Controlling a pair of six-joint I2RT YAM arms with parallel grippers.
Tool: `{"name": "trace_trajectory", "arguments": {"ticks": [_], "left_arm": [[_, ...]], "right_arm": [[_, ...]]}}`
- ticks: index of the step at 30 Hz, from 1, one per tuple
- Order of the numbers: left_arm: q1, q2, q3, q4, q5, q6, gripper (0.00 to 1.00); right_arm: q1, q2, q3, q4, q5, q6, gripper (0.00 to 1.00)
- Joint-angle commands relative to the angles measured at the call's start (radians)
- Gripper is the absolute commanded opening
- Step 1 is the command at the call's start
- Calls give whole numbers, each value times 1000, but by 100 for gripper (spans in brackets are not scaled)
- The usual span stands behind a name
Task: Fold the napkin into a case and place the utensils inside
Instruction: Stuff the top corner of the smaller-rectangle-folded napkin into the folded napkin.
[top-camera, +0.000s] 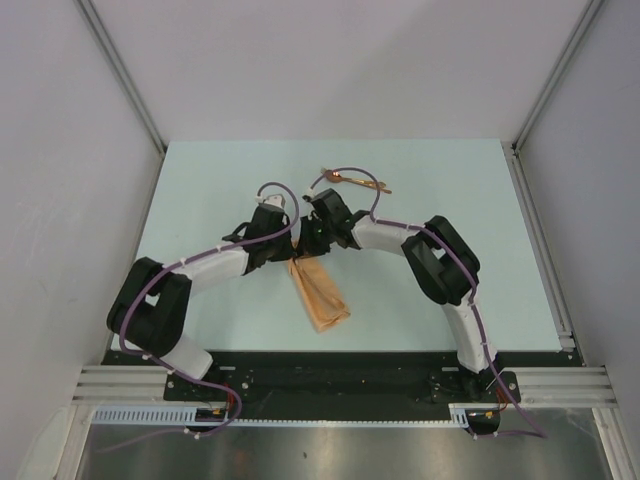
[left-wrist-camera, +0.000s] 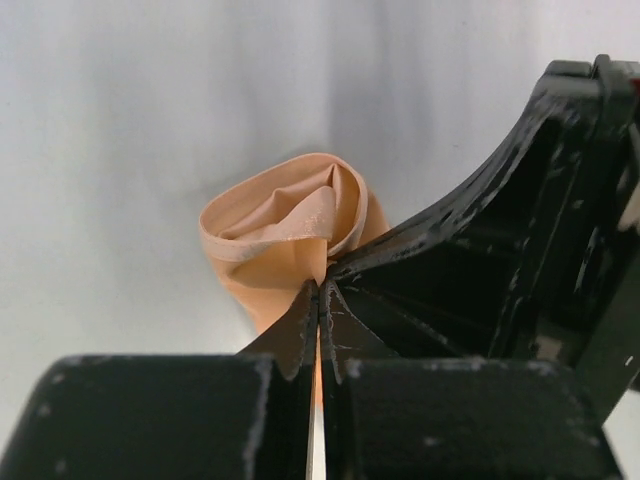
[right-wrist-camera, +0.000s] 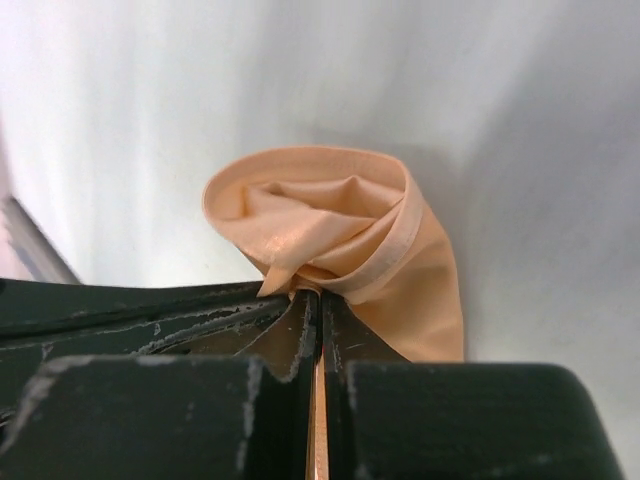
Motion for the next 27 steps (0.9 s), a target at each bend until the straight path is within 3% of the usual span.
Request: {"name": "trace_trajectory", "arguments": {"ticks": [1, 4, 10, 14, 20, 27], "left_arm": [[-14, -32, -23, 50, 27, -37, 0], [-14, -47, -30, 51, 27, -41, 0], [-3, -41, -2, -4, 19, -33, 0], [12, -6, 21, -34, 24, -56, 0], [26, 18, 23, -42, 46, -111, 0], [84, 74, 20, -44, 131, -139, 0]], "right_arm": [[-41, -6, -32, 306, -96, 231, 0], [-52, 3, -153, 570, -104, 389, 0], [-33, 41, -236, 818, -105, 448, 0], [11, 49, -228, 718, -49, 287, 0], [31, 113, -198, 674, -3, 206, 1], [22, 74, -221, 559, -76, 164, 19]]}}
